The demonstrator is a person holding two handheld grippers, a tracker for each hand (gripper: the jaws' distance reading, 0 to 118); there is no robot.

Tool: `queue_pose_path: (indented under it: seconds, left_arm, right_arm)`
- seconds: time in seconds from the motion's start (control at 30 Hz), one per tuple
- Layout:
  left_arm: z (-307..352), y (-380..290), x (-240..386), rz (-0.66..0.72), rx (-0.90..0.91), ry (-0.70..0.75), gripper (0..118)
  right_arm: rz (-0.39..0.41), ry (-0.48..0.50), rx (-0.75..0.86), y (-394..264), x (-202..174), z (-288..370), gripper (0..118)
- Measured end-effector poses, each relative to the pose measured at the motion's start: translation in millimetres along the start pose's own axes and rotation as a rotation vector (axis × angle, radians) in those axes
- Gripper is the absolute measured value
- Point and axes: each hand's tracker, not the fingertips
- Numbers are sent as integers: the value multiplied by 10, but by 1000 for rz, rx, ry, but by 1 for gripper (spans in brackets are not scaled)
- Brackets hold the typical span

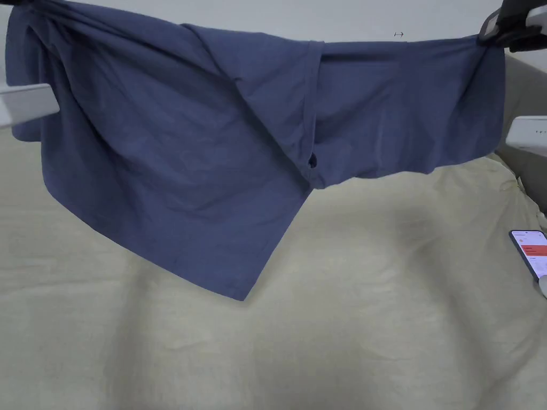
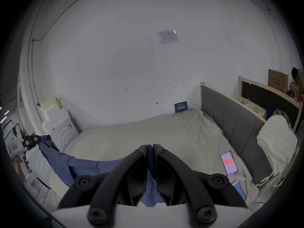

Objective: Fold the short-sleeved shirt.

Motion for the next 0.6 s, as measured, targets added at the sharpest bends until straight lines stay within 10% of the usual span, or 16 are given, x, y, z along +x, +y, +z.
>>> queue_pose_path:
  seconds: [0.6]
  left_arm:
    - [-1720,397,989,-169,56,80,0]
  right_arm:
    - [63,-252,60,1005,-13,-1382,6]
